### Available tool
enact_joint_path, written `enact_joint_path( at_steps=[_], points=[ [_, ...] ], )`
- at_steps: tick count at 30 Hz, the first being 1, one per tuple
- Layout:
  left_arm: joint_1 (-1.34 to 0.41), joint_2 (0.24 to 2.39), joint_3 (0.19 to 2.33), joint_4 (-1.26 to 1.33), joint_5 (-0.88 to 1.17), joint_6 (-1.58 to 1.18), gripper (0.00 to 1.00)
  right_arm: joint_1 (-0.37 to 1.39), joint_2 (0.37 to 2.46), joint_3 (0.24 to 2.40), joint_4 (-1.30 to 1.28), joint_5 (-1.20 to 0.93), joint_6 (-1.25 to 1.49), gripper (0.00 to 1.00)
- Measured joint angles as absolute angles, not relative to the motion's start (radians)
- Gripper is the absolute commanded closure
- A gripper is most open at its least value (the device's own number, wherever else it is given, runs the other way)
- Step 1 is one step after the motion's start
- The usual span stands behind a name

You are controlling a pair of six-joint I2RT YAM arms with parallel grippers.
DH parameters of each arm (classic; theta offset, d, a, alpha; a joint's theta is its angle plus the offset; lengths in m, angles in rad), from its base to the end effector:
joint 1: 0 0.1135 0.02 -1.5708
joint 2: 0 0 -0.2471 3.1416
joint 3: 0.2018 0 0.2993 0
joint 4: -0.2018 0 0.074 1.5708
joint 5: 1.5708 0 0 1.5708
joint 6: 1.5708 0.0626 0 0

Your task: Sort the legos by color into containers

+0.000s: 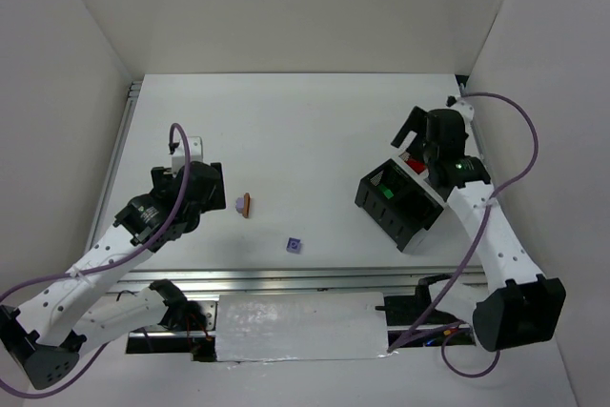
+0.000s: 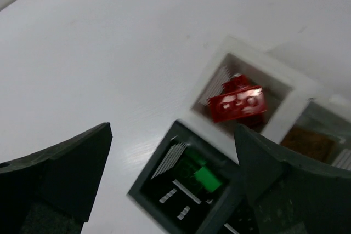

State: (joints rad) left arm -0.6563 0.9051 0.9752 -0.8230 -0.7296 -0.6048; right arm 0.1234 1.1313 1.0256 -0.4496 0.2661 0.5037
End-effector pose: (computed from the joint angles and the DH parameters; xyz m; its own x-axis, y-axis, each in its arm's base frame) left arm 0.2186 -0.1157 0.3057 -0.4851 -0.1613 -0.8594 -0.2508 0.9672 -0.0400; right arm 0.3265 0.0239 0.2950 -0.4085 0.4186 -0.8111 0.3427 0.8940 0.2887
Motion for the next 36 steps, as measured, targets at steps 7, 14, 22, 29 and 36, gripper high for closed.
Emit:
enact_joint_path(
  at_steps=[7,14,22,29,36],
  points=[
    [-0.536,0.902,0.975,-0.841,-0.748,-0.635,0.01,0.593,1.132,1.029,-0.453,0.239,0.517,0.03],
    [-0.46,0.839,0.975,-0.822,-0.719,-0.628,0.0,0.923,1.319,0.997,-0.47,0.263,0.587,0.07],
    [-0.458,0.857,0.973,-0.804,-0.673,-0.602,0.0,1.12,1.599,0.996,-0.482,0.328,0.767,0.09],
    [-0.455,0.857,0.968,-0.793,-0.644,-0.593,0.01,1.193,1.693,1.008,-0.477,0.392,0.894,0.14],
    [-0.455,0.855,0.962,-0.783,-0.627,-0.577,0.0,1.192,1.716,1.008,-0.45,0.428,0.942,0.18]
  ],
)
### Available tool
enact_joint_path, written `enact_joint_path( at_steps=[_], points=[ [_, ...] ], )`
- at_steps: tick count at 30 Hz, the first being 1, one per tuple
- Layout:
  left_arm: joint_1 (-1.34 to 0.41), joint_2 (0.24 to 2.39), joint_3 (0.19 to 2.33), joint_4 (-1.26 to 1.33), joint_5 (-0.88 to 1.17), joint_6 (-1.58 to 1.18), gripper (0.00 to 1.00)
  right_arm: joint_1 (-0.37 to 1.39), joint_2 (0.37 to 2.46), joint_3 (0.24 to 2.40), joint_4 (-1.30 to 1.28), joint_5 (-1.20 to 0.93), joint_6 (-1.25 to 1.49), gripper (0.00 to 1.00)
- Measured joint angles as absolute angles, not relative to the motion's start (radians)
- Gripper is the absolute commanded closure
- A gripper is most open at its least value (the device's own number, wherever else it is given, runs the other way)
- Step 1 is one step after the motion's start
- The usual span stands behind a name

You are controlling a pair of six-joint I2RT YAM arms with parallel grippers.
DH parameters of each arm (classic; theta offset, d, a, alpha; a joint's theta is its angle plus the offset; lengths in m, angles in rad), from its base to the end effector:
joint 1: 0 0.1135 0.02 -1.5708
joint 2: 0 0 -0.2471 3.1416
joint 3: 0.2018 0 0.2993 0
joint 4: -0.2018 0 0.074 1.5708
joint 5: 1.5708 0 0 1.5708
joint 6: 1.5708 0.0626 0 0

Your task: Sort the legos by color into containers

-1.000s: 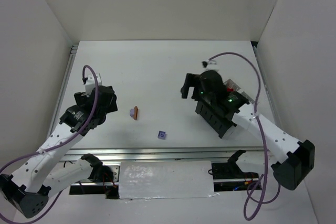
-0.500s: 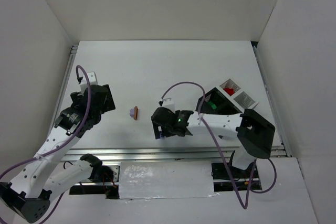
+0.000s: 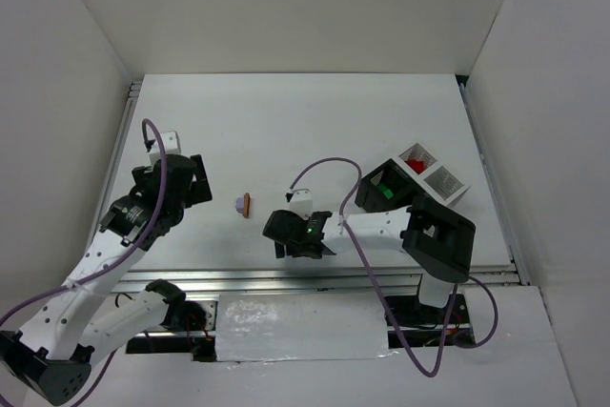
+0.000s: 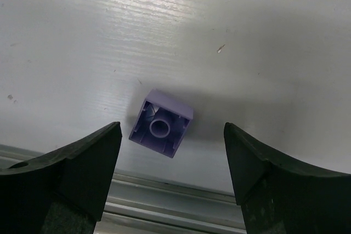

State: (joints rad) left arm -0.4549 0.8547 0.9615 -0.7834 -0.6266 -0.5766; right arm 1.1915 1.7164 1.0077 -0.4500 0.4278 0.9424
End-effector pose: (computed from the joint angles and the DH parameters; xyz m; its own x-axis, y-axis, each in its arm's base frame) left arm 0.2319 -0.0726 0.3127 -0.4416 -0.2756 -0.8538 -0.3526 0.9284 -0.1173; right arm 0.1611 0.3341 0.0927 -0.8334 -0.1029 -0.5430 -0.1862 0.9773 0.1006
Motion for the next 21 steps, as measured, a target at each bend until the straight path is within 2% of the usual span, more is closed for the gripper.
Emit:
enact_joint_path(
  at_steps=[2,3,5,6,9,16,21],
  points=[
    [-0.455,0.855,0.96,-0.783,-0.622,-0.575,0.0,1.192,1.733,1.013,-0.45,0.438,0.946,0.25],
    [-0.455,0.855,0.96,-0.783,-0.622,-0.575,0.0,1.192,1.745,1.019,-0.45,0.443,0.947,0.39],
    [-0.455,0.855,0.96,-0.783,-0.62,-0.575,0.01,1.192,1.768,1.04,-0.461,0.461,0.946,0.58],
    [-0.455,0.854,0.959,-0.783,-0.619,-0.575,0.0,1.192,1.773,1.044,-0.462,0.466,0.945,0.72],
    [-0.455,0.852,0.959,-0.782,-0.614,-0.575,0.0,1.192,1.774,1.046,-0.458,0.476,0.958,1.0],
    [-0.455,0.844,0.959,-0.78,-0.603,-0.574,0.0,1.183,1.686,1.024,-0.499,0.524,0.962,1.0],
    [-0.455,0.844,0.959,-0.78,-0.598,-0.572,0.01,1.09,1.366,1.0,-0.59,0.603,0.947,1.0]
  ],
)
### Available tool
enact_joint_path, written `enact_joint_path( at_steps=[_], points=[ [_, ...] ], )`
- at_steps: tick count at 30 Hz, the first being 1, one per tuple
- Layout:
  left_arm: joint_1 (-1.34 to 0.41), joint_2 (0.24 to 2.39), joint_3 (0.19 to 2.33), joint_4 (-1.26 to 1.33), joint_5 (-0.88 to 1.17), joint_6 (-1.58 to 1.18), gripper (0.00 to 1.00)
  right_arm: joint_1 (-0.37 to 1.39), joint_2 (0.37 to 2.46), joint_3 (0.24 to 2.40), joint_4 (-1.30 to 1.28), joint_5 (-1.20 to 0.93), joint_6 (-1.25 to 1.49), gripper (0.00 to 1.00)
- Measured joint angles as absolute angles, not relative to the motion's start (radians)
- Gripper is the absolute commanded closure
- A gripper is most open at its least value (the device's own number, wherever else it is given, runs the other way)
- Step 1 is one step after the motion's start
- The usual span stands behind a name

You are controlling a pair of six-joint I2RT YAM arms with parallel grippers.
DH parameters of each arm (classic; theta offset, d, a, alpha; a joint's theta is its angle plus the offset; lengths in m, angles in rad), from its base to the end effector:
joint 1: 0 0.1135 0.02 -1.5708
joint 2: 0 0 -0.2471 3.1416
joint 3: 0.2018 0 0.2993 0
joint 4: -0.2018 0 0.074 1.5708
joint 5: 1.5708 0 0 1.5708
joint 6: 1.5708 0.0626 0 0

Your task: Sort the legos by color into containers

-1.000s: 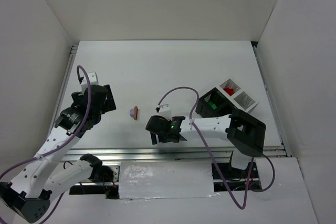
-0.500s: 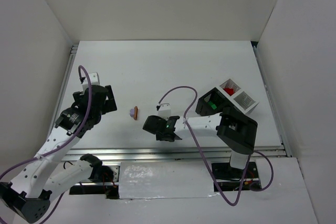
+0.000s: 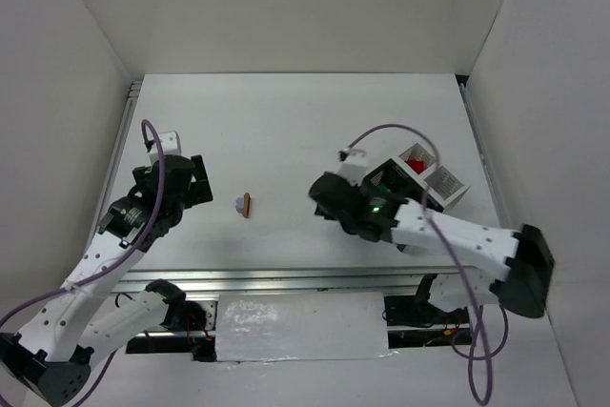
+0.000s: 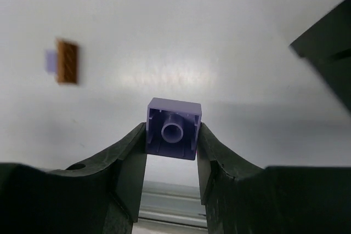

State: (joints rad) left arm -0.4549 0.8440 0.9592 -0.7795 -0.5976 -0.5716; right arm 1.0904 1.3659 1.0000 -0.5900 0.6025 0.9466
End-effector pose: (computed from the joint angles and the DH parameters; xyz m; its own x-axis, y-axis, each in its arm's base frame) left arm 0.2304 -0.0735 0.3139 -0.4470 -0.2792 -0.8498 -0.3288 0.9348 -0.1342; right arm 0.1874 0.2829 0.2040 -0.6909 0.1209 -0.7128 -0.0324 0.9798 0.1976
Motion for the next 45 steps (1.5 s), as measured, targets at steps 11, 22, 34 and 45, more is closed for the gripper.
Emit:
enact_joint_path(
  at_steps=[11,22,34,45],
  points=[
    [-0.455,0.842,0.959,-0.78,-0.596,-0.571,0.0,0.53,0.745,0.757,-0.682,0.625,0.838,0.96],
    [-0.455,0.841,0.959,-0.779,-0.596,-0.571,0.0,0.421,0.764,0.705,-0.696,0.538,0.813,0.84],
    [-0.455,0.841,0.959,-0.776,-0.589,-0.553,0.01,0.421,0.682,0.686,-0.705,0.533,0.815,0.23],
    [-0.454,0.84,0.959,-0.781,-0.612,-0.559,0.01,0.568,0.722,0.709,-0.685,0.477,0.79,0.13]
  ],
)
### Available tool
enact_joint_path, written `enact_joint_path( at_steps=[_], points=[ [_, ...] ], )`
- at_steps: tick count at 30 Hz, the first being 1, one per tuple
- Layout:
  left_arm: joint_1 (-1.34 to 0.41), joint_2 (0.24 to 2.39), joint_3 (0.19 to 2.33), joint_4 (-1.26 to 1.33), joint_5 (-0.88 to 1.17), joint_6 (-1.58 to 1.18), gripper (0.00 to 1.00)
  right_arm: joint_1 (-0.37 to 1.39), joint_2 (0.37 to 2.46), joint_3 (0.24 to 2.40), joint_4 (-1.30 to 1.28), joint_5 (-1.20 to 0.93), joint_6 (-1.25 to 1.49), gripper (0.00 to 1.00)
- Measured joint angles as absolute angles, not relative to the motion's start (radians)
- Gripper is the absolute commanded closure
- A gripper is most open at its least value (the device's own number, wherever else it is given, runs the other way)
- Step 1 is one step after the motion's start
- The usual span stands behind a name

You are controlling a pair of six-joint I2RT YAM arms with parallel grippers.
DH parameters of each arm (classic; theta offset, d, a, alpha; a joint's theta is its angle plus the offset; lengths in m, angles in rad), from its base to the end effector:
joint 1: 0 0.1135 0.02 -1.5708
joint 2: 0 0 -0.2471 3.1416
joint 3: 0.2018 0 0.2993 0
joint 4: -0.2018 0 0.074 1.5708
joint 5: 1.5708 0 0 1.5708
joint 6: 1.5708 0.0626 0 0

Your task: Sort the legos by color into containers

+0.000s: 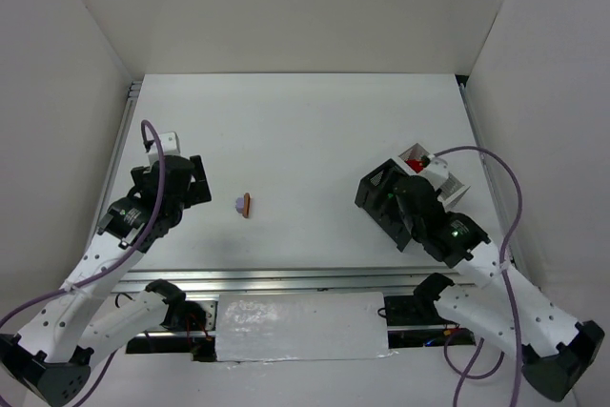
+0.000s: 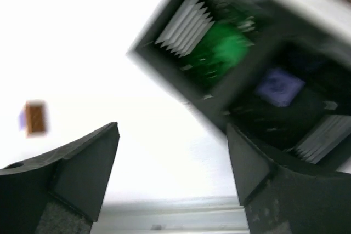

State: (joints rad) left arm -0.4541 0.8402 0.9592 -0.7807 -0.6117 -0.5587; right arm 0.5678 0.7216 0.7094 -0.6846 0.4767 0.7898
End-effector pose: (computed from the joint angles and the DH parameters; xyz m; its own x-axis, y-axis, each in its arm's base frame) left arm 0.2296 -0.0721 0.3150 -0.4428 -0.2668 -0.8560 -0.3334 0.9352 -0.1190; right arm 0.2075 0.0983 0.2500 -0.5096 0.4235 -0.7490 0.2568 0.9057 0.3374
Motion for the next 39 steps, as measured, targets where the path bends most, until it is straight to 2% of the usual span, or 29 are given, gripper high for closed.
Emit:
enact_joint_path(
  at_steps=[4,8,14,18,23,30,33,34,37,38,39],
  points=[
    [-0.443,0.835,0.959,-0.791,-0.652,-0.585,0.0,0.812,0.896,0.858,-0.688,0.548,0.803,0.05],
    [-0.428,0.818,0.959,-0.805,-0.687,-0.61,0.01,0.959,1.224,1.095,-0.636,0.574,0.783,0.03],
    [-0.422,0.792,0.959,-0.818,-0.723,-0.634,0.0,1.041,1.8,1.466,-0.607,0.535,0.712,0.05],
    [-0.419,0.791,0.959,-0.822,-0.728,-0.635,0.0,1.048,2.055,1.647,-0.612,0.458,0.677,0.07],
    [-0.416,0.789,0.959,-0.821,-0.727,-0.633,0.01,1.048,2.2,1.784,-0.606,0.371,0.656,0.09],
    [-0.415,0.789,0.959,-0.815,-0.713,-0.63,0.01,1.048,2.231,1.815,-0.58,0.299,0.652,0.11],
    [-0.415,0.789,0.959,-0.809,-0.703,-0.628,0.01,1.048,2.258,1.829,-0.579,0.288,0.651,0.16],
    [-0.415,0.789,0.959,-0.807,-0.701,-0.628,0.01,1.048,2.274,1.843,-0.581,0.286,0.65,0.18],
    [-0.415,0.789,0.959,-0.806,-0.696,-0.628,0.0,1.048,2.318,1.874,-0.579,0.288,0.64,0.42],
    [-0.415,0.789,0.959,-0.806,-0.694,-0.627,0.0,1.048,2.318,1.874,-0.579,0.282,0.639,0.76],
    [-0.415,0.789,0.959,-0.806,-0.693,-0.627,0.0,1.048,2.318,1.871,-0.572,0.278,0.631,1.0]
  ],
)
